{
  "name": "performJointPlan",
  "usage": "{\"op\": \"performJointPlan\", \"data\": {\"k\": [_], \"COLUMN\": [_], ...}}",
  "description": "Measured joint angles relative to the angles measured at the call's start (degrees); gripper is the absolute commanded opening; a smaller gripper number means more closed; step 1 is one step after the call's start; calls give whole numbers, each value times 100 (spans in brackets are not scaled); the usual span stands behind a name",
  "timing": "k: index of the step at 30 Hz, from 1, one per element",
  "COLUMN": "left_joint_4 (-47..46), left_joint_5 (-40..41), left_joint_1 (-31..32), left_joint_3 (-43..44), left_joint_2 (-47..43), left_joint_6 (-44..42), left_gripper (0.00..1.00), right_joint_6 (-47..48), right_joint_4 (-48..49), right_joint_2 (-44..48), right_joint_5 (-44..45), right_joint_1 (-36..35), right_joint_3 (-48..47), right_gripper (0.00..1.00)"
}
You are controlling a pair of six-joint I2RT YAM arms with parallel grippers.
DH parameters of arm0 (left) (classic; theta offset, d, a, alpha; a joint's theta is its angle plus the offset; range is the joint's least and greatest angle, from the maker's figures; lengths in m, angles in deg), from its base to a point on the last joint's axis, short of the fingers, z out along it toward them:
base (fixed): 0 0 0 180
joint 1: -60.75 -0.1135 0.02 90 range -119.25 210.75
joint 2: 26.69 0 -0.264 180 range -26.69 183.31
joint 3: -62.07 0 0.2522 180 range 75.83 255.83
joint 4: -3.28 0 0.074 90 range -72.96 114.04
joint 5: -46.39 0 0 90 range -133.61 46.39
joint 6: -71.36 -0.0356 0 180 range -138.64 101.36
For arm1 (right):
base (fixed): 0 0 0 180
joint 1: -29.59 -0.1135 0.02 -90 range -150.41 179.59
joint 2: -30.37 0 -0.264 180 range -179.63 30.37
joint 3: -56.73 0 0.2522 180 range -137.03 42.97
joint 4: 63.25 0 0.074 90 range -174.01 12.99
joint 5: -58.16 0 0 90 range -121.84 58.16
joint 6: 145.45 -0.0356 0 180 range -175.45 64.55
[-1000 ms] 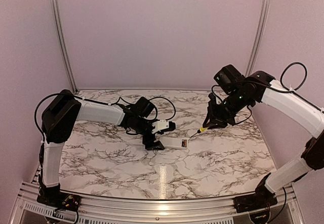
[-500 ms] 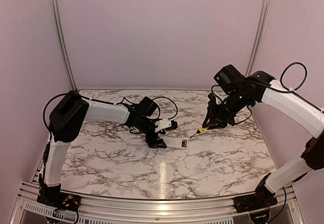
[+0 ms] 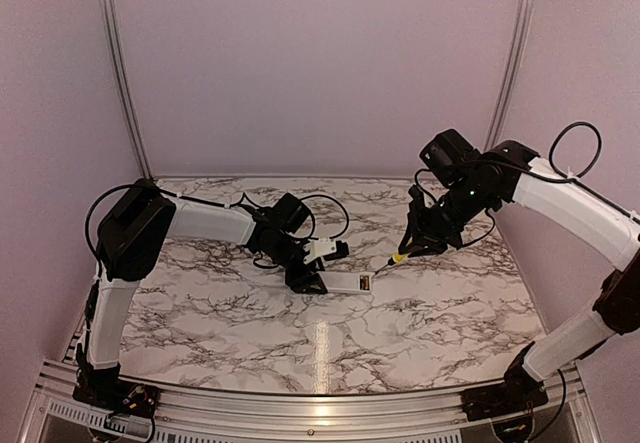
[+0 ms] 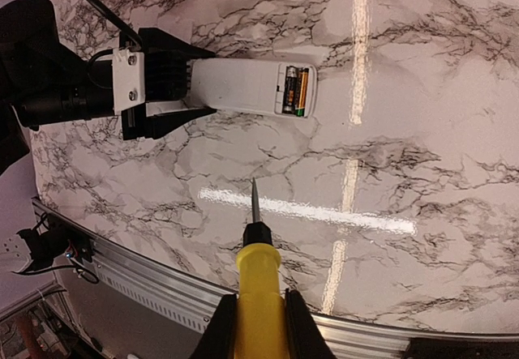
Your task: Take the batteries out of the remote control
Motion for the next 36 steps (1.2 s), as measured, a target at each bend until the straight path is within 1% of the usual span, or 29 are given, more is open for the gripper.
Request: {"op": "performJointPlan", "data": {"k": [2,6,11,19,25,32,36], "left_joint_4": [2,-61,-286,-542,-944,-1279,-1309], "left_joint_5": [-35,-33,96,201,389,752,905], "left_joint_1": [2,24,127,195,282,533,704], "left_joint_3": [-2,-42,-133,-256,-745,-1665,-1941], "left_joint_2": [0,-4,-24,-48,-323,-933,-1154], "left_joint_6": [46,107,186,254,358,584,787], "left_gripper": [62,68,68,58,54,54,53], "right_joint_6": [2,2,4,9,26,76,125], "right_joint_4": [0,2,0,0,39,201,306], "right_joint_2": [-9,-11,-11,-13,-15,-57,-107], "right_joint_5": [0,0,0,0,2,-4,-81], "right_joint_1": [0,0,2,37,37,42,52], "right_joint_3": [0,0,0,0,0,22,74], "right_gripper": [0,0,0,0,0,0,0]}}
